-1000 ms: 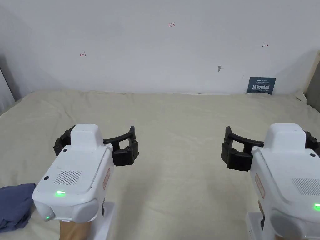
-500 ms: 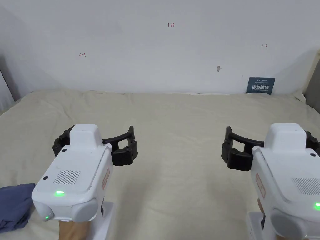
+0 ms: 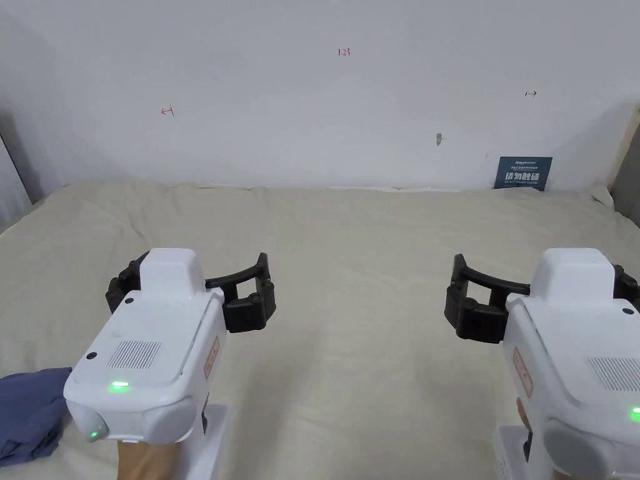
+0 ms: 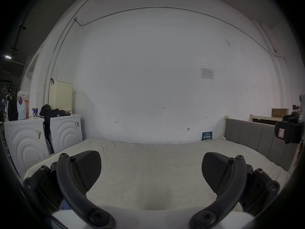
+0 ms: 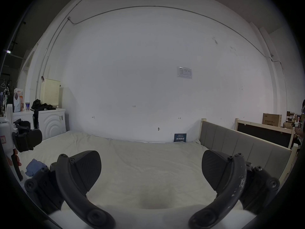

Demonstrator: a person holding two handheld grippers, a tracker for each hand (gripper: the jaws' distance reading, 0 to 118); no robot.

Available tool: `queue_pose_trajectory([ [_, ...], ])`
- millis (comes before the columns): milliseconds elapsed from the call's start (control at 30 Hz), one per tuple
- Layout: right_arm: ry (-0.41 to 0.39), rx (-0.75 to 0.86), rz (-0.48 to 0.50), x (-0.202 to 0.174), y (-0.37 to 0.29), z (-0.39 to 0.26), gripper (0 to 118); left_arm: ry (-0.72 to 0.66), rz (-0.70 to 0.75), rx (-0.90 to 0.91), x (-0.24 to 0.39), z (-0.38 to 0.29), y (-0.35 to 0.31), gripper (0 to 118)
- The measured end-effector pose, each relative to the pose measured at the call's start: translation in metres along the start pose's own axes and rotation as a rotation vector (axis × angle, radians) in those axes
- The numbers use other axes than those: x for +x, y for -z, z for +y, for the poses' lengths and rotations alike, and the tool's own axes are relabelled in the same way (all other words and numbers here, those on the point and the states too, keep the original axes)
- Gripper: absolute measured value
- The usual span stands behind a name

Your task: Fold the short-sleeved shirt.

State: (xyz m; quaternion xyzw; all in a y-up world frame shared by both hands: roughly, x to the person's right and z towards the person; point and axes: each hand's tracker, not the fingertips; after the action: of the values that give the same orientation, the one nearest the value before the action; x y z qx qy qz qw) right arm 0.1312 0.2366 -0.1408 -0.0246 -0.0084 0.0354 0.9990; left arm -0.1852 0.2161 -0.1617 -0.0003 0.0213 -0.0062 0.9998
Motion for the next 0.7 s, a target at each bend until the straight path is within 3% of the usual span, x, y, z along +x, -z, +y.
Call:
queue_pose_trajectory([
  [700,0.026,-0.056,0.008,0.0005,0.0053,0.0036,118,0.0,0.007,-0.015,-0.0019,-0.0024,-0.0003,118],
])
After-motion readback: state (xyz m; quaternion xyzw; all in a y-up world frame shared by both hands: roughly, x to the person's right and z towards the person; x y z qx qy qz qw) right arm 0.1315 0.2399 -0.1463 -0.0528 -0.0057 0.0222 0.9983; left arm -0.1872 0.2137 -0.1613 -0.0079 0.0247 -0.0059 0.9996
